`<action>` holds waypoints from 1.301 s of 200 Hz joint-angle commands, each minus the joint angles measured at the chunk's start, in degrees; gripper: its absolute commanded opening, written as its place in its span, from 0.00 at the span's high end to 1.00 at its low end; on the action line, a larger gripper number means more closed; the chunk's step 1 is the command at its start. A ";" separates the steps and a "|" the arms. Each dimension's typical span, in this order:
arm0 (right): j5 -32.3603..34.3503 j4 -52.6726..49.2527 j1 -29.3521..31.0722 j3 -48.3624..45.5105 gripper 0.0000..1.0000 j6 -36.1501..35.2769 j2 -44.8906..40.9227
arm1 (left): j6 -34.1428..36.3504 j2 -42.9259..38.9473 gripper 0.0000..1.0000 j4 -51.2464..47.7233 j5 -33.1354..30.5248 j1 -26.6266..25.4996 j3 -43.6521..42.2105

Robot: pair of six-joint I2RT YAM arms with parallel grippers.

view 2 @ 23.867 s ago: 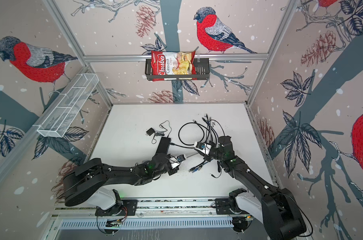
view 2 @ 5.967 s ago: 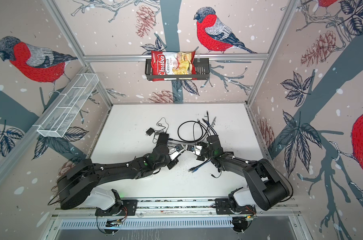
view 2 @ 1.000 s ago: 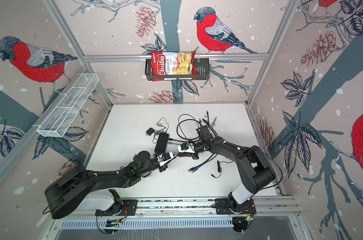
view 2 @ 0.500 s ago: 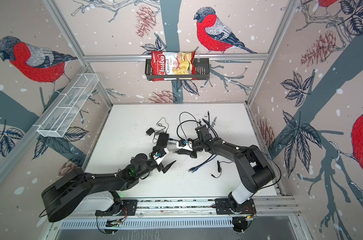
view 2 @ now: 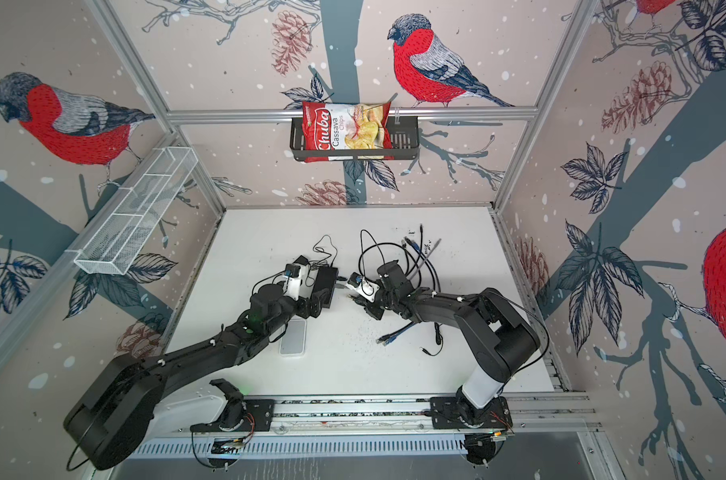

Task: Insert the plug into the switch port
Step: 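Carry the plug to the switch with the right gripper while the left grasps the switch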

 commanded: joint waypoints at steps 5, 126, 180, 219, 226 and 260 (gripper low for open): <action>9.02 4.70 2.10 0.12 0.95 3.86 1.20 | -6.84 1.67 0.03 -1.98 3.04 1.68 1.31; 8.34 -0.75 7.69 6.39 0.96 -2.10 8.91 | -10.10 17.04 0.23 -4.11 5.78 4.02 9.94; 7.19 -4.82 7.98 9.79 0.96 -3.87 11.13 | -11.03 21.43 0.33 -4.91 7.45 4.33 12.80; 6.74 -6.68 7.98 12.18 0.96 -3.47 13.37 | -12.12 23.11 0.38 -3.54 8.24 4.27 12.51; 6.72 -6.94 7.98 12.45 0.96 -3.41 13.65 | -12.33 23.36 0.39 -3.25 8.51 4.25 12.46; 6.14 -5.70 7.98 12.48 0.97 -2.70 13.92 | -12.94 24.95 0.42 -1.79 10.74 4.25 12.37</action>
